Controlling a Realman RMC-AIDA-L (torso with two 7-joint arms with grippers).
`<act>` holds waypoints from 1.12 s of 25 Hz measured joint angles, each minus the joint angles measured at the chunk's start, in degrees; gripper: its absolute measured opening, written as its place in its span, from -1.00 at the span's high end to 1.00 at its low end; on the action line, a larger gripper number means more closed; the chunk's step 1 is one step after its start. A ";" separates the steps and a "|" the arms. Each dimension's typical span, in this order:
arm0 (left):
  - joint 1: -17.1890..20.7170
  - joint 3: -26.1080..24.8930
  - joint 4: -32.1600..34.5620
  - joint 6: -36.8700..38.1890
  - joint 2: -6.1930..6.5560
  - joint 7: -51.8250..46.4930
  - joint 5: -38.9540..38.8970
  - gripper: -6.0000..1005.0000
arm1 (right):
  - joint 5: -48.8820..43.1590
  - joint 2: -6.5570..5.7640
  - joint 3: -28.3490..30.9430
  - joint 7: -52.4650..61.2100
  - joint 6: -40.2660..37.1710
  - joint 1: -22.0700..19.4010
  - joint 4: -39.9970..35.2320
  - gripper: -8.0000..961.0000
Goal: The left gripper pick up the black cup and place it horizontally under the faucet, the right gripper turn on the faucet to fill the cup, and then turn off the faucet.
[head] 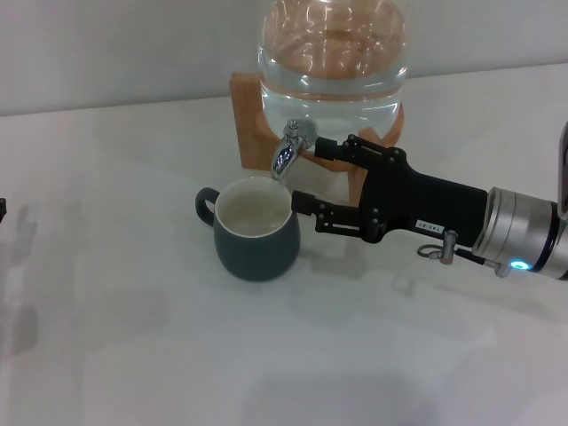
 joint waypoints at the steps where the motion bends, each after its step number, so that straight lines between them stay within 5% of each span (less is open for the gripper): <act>1: 0.00 0.00 0.00 0.00 0.00 0.00 0.00 -0.75 | 0.00 0.00 0.00 -0.01 -0.17 -0.05 -0.16 -0.78; 28: 0.08 0.00 0.00 -0.53 0.00 0.00 0.01 -0.75 | -0.03 -0.54 4.69 -0.02 4.48 -4.90 -3.73 -0.79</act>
